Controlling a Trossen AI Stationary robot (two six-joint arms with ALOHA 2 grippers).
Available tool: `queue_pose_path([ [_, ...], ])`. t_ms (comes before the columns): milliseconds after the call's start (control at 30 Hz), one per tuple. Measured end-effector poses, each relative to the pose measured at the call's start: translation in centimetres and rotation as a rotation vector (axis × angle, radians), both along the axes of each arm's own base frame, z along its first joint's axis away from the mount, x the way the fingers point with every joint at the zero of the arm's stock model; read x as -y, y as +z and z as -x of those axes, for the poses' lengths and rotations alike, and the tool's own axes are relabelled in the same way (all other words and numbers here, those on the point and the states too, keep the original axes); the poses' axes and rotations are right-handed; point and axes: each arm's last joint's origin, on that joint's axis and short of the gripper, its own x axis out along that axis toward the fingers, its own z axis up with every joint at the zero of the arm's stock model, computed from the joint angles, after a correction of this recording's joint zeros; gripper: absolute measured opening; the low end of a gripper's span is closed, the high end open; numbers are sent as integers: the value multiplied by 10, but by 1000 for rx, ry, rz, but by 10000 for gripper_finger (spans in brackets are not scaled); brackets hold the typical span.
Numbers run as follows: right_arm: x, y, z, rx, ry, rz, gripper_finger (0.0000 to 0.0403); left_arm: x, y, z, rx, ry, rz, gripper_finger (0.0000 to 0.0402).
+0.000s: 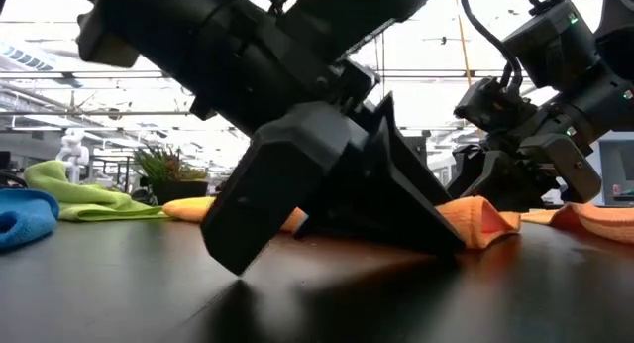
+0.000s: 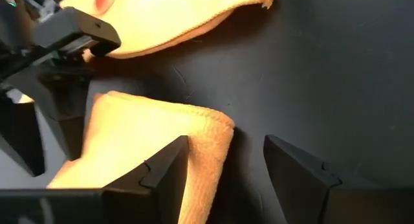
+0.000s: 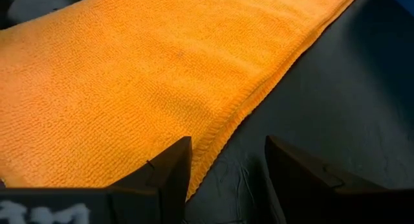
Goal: Fold microfiber towels
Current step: Fold the top orange microfiber cloth
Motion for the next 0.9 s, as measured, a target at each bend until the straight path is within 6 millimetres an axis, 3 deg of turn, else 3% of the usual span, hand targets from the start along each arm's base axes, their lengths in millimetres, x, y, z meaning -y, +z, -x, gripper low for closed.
queue_pose_path([
  [400, 0, 0, 0, 4, 0, -1, 189, -7, -3, -4, -11, 6, 12, 193],
  [800, 0, 0, 0, 4, 1, -1, 189, -9, -3, -6, -7, -54, -24, 25],
  [900, 0, 0, 0, 4, 4, 4, 189, -9, -3, -6, -6, -47, -20, 8],
])
